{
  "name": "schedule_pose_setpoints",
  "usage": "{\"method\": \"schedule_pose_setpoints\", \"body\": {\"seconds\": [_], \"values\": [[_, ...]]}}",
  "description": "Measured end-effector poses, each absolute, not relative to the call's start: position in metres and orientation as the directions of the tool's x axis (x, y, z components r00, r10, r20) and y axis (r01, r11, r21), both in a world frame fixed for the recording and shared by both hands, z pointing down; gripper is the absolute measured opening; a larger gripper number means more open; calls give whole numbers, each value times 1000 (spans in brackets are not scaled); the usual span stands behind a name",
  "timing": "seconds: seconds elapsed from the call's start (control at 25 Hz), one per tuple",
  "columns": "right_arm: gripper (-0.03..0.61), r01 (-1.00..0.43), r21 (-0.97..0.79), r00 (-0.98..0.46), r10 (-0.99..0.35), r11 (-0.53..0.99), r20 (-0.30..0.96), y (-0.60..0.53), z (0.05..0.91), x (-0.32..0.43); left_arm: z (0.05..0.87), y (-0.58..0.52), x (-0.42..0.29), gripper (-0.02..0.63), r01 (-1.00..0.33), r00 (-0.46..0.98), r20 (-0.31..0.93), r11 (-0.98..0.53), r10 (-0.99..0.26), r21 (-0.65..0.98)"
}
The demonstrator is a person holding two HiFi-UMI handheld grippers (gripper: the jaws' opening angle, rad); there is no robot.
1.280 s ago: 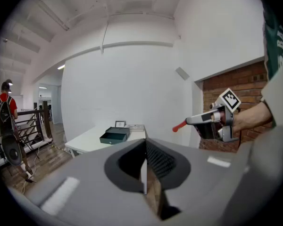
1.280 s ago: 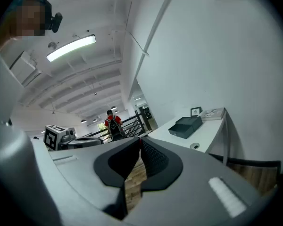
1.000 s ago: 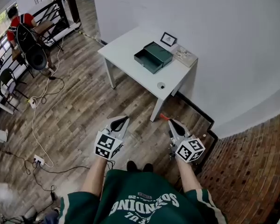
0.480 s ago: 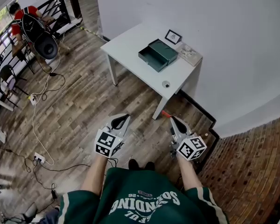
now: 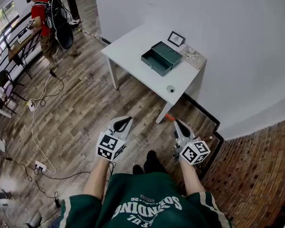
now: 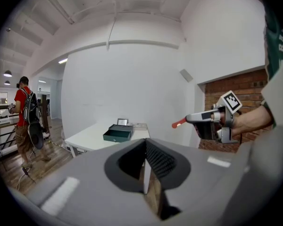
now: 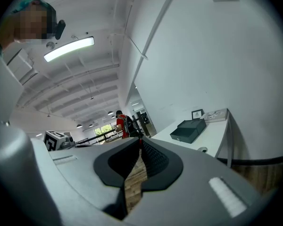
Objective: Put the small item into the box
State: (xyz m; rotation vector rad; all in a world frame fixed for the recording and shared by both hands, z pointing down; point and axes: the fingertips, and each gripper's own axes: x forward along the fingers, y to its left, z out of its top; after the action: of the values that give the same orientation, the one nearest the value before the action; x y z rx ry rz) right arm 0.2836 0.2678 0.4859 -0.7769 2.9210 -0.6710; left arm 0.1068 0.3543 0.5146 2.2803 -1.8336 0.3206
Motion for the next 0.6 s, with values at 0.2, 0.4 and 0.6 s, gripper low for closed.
{"method": "schedule_pose_setpoints", "body": {"seconds": [0.2,0.4,0.6], "values": [[17,-469,-423,-872,-483,775,81,245,493,270,519,334,89,51,-979,201,285,-199,-937,34],[17,-471,-442,-868,-490,763,80,209,504,254,529,303,72,51,-980,199,306,-198,-931,34],[17,-463,-461,-871,-485,757,78,156,510,229,529,250,46,52,-982,186,320,-188,-929,28]]}}
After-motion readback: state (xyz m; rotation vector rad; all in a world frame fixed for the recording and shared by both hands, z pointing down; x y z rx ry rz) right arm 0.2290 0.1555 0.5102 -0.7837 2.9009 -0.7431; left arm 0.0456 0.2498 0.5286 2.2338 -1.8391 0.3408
